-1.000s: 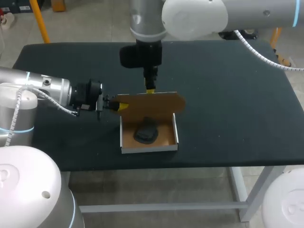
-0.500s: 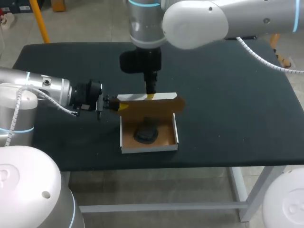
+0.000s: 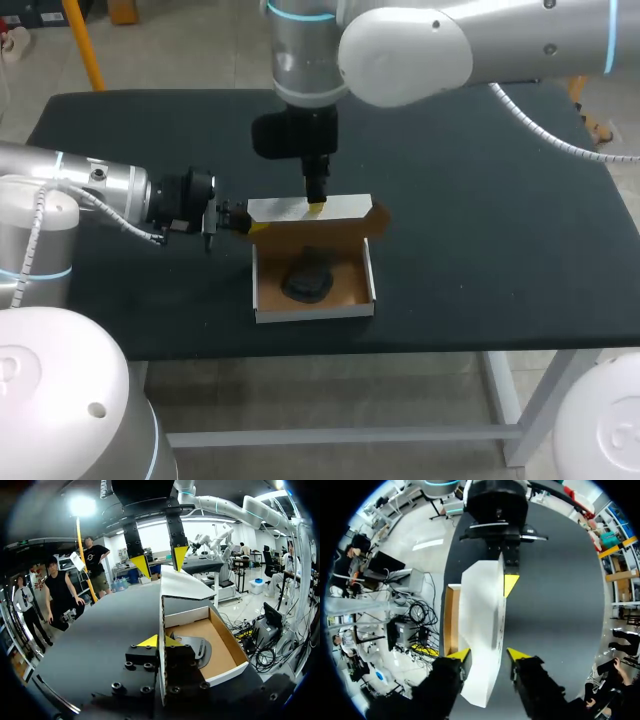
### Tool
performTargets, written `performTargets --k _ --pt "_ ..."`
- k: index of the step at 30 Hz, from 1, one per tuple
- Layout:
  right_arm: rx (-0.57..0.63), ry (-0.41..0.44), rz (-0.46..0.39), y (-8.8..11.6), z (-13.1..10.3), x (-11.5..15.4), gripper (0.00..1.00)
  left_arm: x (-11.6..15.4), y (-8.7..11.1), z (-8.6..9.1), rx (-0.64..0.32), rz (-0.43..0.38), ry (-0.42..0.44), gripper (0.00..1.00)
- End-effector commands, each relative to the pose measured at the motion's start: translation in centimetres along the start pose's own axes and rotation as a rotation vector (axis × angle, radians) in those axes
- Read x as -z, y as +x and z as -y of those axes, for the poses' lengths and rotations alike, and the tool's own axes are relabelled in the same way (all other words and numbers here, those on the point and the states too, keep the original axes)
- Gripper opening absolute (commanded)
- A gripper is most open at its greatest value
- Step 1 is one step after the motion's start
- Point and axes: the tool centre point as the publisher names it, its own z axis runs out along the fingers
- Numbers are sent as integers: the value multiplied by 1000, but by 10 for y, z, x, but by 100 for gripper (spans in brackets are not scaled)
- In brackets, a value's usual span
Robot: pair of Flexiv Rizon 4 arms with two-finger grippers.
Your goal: Assemble the packaging by folding the flat box into shape, placing the metal phone stand inside, and closing the box properly
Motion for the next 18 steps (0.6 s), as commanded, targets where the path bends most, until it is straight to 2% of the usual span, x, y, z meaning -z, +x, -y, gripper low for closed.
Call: performTargets --k 1,8,10,11,13,14,15,18 --pt "3 5 -22 -6 -4 -6 49 0 1 -1 0 -1 2 0" --pt "11 -5 -53 -7 -6 -12 47 0 1 -1 0 -1 2 0" --pt "12 -3 -58 -7 -7 -14 43 0 1 -1 0 -1 2 0" --pt "14 -2 -61 -7 -7 -15 40 0 1 -1 0 -1 2 0" --pt "15 0 -65 -7 -8 -16 24 0 1 -1 0 -1 2 0" --pt "16 1 -67 -7 -8 -16 15 0 1 -1 0 -1 2 0" --pt "17 3 -69 -7 -9 -17 2 0 1 -1 0 -1 2 0" --pt "18 7 -72 -7 -9 -18 0 0 1 -1 0 -1 2 0"
